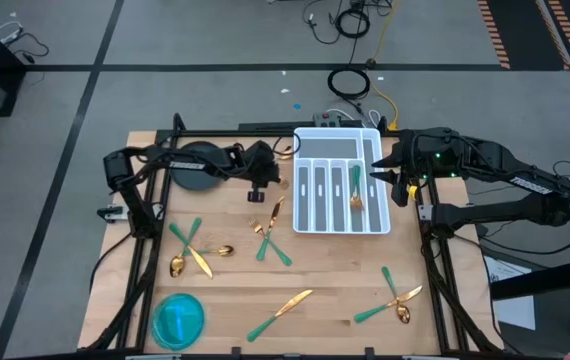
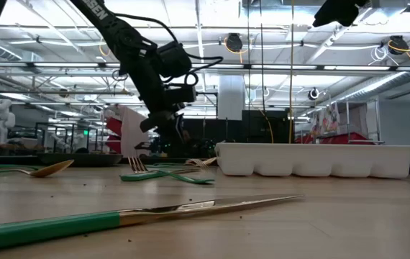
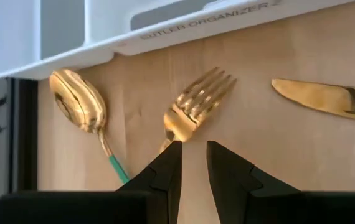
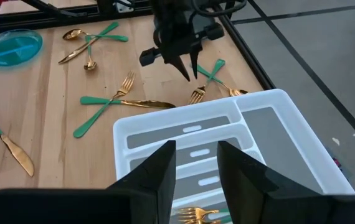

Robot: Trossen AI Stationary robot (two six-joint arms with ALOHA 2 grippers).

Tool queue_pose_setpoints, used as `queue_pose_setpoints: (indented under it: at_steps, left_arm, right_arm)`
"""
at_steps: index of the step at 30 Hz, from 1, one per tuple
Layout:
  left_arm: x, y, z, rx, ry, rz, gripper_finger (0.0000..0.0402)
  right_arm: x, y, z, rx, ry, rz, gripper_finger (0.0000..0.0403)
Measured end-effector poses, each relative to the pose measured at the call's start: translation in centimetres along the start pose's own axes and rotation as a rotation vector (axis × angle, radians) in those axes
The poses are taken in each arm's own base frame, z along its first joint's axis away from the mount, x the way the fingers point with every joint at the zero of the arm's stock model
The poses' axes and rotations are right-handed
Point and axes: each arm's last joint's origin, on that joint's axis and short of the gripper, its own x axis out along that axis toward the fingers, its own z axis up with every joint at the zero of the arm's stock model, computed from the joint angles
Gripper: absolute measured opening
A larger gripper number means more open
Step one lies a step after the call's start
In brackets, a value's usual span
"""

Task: Sort silverware
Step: Put the top green fork into the silverware tray

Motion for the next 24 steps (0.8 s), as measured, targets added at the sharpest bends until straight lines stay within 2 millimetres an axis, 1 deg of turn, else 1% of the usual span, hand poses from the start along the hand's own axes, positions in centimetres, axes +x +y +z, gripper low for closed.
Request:
queue_pose_setpoints:
  at_steps: [2, 5, 9, 12, 15, 18, 21, 24]
  left_arm:
    - [0.0, -0.1, 0.1, 0.029, -0.002, 0.014, 0.0083]
    - [0.2, -0.1, 0.5, 0.067, 0.001, 0.084, 0.0083]
    - [0.2, 0.4, 0.6, 0.056, 0.047, 0.219, 0.0083]
    - [0.1, 0.2, 1.1, 0.019, 0.037, 0.264, 0.0083]
    - [-0.2, -0.2, 1.7, -0.054, -0.001, 0.269, 0.0083]
    - [-0.2, -0.6, 1.9, -0.104, -0.01, 0.257, 0.0083]
    - [-0.4, -0.8, 2.0, -0.12, -0.044, 0.194, 0.0083]
    - [-0.6, -0.8, 2.0, -0.111, -0.015, 0.151, 0.0083]
  right_arm:
    - [0.0, 0.0, 0.0, 0.0, 0.0, 0.0, 0.0112]
    - [0.0, 0.0, 0.0, 0.015, 0.0, 0.0, 0.0112]
    - [0.0, 0.0, 0.0, 0.016, 0.0, 0.0, 0.0112]
    - [0.0, 0.0, 0.0, 0.016, 0.0, 0.0, 0.0112]
    - [0.0, 0.0, 0.0, 0.016, 0.0, 0.0, 0.0112]
    - [0.0, 0.0, 0.0, 0.018, 0.001, 0.0, 0.0112]
    - [0.0, 0.0, 0.0, 0.014, 0.001, 0.0, 0.0112]
    - [0.0, 0.0, 0.0, 0.014, 0.004, -0.001, 0.0112]
